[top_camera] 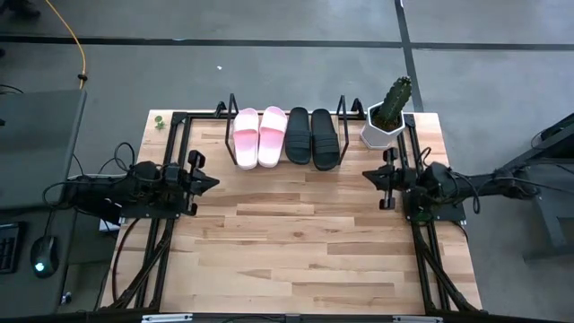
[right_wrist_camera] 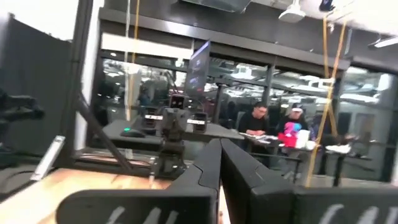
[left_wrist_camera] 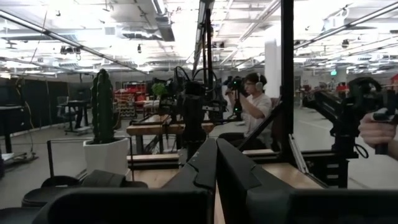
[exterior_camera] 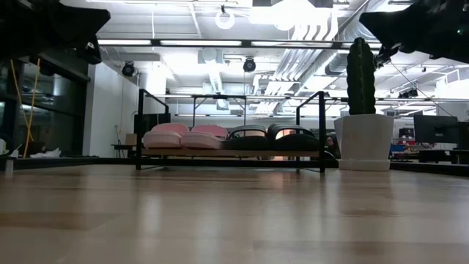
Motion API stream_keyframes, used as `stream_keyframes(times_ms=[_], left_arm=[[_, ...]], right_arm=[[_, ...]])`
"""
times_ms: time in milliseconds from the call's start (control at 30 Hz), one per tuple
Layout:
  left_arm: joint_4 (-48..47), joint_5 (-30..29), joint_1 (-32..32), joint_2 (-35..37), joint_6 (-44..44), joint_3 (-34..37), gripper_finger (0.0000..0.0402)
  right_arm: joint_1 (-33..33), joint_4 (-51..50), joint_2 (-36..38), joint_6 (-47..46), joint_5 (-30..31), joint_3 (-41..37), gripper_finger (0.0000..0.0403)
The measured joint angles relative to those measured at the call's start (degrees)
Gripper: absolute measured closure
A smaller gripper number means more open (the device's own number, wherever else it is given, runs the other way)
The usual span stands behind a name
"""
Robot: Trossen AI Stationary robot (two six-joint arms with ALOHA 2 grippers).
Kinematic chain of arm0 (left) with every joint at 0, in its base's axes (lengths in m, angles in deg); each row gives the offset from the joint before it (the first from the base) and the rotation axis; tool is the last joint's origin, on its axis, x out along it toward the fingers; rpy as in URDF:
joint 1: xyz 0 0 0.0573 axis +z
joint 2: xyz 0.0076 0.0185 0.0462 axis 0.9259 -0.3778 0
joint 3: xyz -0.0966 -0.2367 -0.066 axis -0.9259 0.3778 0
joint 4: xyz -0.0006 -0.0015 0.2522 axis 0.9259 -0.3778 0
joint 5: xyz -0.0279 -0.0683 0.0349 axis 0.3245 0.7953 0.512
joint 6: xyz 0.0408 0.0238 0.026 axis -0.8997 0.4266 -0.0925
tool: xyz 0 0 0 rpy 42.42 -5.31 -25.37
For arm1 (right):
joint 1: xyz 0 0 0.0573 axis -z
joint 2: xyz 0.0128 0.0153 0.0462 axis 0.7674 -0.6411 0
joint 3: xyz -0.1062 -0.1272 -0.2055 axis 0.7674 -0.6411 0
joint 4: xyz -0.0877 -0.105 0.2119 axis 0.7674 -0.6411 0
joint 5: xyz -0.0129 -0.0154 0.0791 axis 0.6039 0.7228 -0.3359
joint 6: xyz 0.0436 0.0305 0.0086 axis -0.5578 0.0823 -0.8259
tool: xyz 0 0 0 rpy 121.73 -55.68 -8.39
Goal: Pick and place slides into the shelf
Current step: Return to Home Position
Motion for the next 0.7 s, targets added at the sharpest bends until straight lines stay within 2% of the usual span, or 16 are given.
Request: stream_keyframes(times_ms=[167,367,500,700], left_arm=[[-0.25,-0.13,0.00,0.00,-0.35,0.00,0.0401],[-3.68,-1.47,0.01,0.00,-1.69,0.00,0.0401],[-5.87,-3.17,0.02,0.00,-2.87,0.00,0.0401],[-8.35,-4.43,0.02,0.00,-2.74,0.00,0.0401]], right_arm=[[5.22,-2.77,-0.08,-4.95,-6.84,0.00,0.0403],[8.62,-6.45,-0.08,-9.35,-8.68,0.00,0.0403],[8.67,-10.76,-0.10,-10.43,-8.36,0.00,0.0403],[8.68,-10.68,-0.05,-10.05,-8.26,-0.02,0.0403]])
